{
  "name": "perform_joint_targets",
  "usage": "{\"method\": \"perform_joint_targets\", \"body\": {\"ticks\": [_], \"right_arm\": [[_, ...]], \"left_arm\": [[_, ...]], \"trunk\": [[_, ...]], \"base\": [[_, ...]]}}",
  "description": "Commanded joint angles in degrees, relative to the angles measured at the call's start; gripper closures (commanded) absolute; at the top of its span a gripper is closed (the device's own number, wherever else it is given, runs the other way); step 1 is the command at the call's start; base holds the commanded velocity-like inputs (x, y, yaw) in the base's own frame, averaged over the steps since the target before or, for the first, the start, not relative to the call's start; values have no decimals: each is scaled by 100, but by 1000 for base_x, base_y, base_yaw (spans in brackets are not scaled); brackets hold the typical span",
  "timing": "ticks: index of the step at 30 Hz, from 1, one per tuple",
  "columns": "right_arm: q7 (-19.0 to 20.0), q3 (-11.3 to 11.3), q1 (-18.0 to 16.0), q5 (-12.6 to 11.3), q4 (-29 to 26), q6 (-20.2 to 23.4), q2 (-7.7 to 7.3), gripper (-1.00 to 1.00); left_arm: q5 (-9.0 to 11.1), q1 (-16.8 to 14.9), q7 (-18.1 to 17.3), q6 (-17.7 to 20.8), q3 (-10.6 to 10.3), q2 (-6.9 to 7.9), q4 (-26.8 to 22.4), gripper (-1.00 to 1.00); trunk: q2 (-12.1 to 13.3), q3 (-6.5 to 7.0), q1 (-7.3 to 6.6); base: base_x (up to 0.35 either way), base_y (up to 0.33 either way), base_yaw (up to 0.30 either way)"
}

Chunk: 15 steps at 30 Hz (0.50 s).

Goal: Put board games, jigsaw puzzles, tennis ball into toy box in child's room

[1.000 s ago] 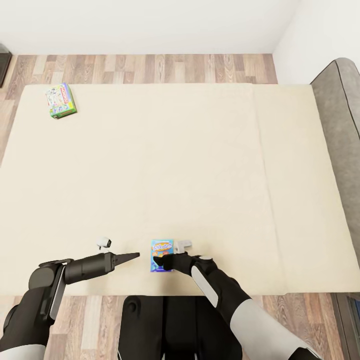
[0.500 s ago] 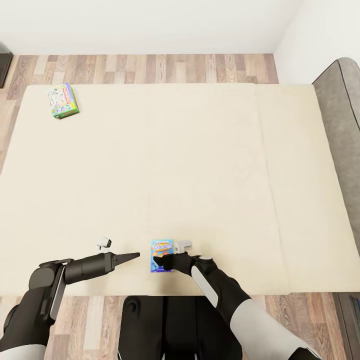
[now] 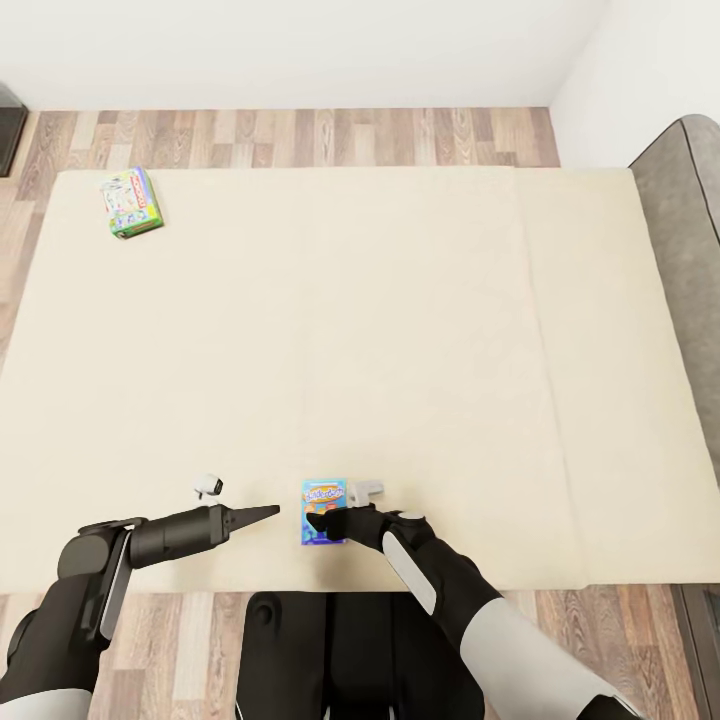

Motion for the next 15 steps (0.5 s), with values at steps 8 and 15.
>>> {"method": "perform_joint_targets", "body": {"ticks": [8,15], "right_arm": [[2,1,-2,-21,-4,24,0,-100],[2,1,-2,-21,-3,24,0,-100]], "left_arm": [[-2,-1,-24,60,2,1,1,-100],[-2,-1,-24,61,2,1,1,-100]], "trunk": [[-9,-5,3],[-9,-5,3]], "base": [[0,51,0],[0,46,0]]}}
